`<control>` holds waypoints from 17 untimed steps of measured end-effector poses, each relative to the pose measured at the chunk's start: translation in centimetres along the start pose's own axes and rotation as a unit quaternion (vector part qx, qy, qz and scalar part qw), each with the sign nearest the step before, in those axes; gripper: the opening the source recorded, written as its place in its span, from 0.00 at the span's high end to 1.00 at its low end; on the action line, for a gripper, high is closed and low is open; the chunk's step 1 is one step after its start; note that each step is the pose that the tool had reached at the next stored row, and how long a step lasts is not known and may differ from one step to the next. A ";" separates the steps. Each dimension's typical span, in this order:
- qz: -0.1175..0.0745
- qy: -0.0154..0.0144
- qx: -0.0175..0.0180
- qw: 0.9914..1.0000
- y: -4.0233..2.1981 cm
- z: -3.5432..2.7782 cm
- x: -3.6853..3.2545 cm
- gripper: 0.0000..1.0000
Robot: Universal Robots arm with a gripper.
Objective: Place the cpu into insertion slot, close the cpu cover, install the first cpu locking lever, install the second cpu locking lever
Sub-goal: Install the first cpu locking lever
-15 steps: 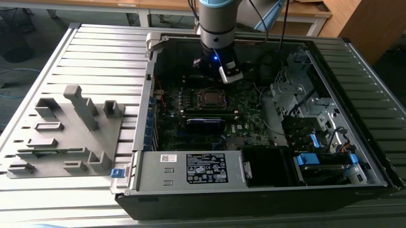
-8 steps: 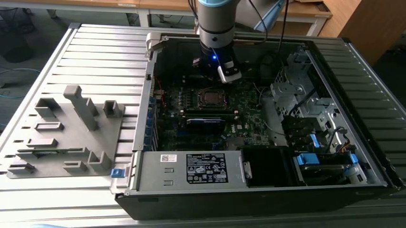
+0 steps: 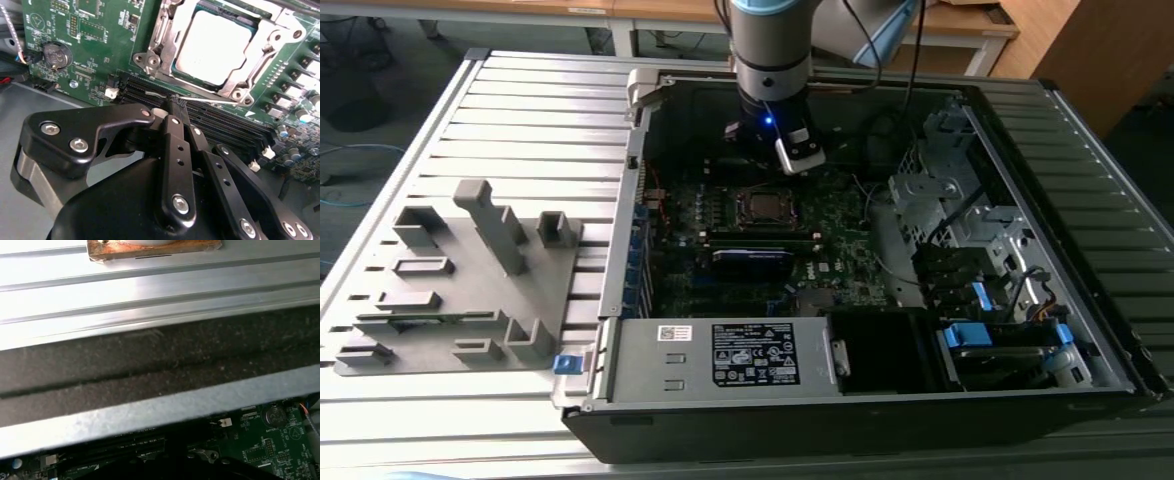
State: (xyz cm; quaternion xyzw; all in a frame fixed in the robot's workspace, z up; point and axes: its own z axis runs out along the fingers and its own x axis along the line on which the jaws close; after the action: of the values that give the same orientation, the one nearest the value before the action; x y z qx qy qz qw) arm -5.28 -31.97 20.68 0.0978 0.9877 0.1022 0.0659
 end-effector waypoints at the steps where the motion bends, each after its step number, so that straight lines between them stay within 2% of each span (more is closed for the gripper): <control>1: -0.001 -0.003 -0.001 1.000 -0.01 0.03 0.02 0.89; 4: -0.002 -0.013 -0.003 1.000 -0.05 0.16 0.11 0.89; 6: -0.003 -0.016 -0.003 1.000 -0.10 0.25 0.23 0.89; 9: -0.003 -0.018 -0.004 1.000 -0.17 0.39 0.41 0.89; 17: 0.004 -0.019 -0.003 1.000 -0.23 0.56 0.56 0.89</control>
State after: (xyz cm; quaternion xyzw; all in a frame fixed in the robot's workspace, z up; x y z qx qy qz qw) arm -5.78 -31.97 20.03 0.1032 0.9856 0.1034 0.0848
